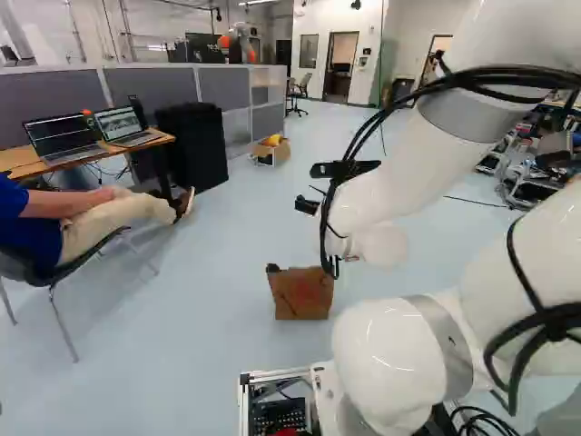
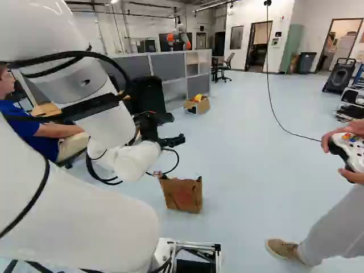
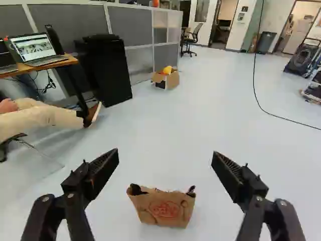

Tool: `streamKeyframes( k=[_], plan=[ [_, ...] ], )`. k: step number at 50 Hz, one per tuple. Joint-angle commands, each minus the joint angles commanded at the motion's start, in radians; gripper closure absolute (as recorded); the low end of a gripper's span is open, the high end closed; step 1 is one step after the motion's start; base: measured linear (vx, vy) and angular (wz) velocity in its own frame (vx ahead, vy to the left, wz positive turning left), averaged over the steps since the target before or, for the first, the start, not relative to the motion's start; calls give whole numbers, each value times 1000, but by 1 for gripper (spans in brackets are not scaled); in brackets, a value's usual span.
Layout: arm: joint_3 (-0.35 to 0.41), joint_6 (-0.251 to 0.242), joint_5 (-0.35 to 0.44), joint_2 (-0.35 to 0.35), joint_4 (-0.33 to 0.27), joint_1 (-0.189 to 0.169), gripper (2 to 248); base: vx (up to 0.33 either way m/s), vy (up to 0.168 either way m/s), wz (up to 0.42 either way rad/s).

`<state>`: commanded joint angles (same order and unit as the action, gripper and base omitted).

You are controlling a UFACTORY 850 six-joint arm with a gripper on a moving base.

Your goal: Pick up the grocery bag from the ground

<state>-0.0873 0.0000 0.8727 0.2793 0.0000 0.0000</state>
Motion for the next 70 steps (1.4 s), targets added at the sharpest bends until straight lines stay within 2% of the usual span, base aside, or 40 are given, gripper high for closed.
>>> streamKeyframes(
  k=[55, 70],
  plan=[
    [-1, 0, 0, -1, 0, 0, 3, 0, 0, 0],
    [-32, 0, 0, -37, 0, 0, 3, 0, 0, 0]
  ],
)
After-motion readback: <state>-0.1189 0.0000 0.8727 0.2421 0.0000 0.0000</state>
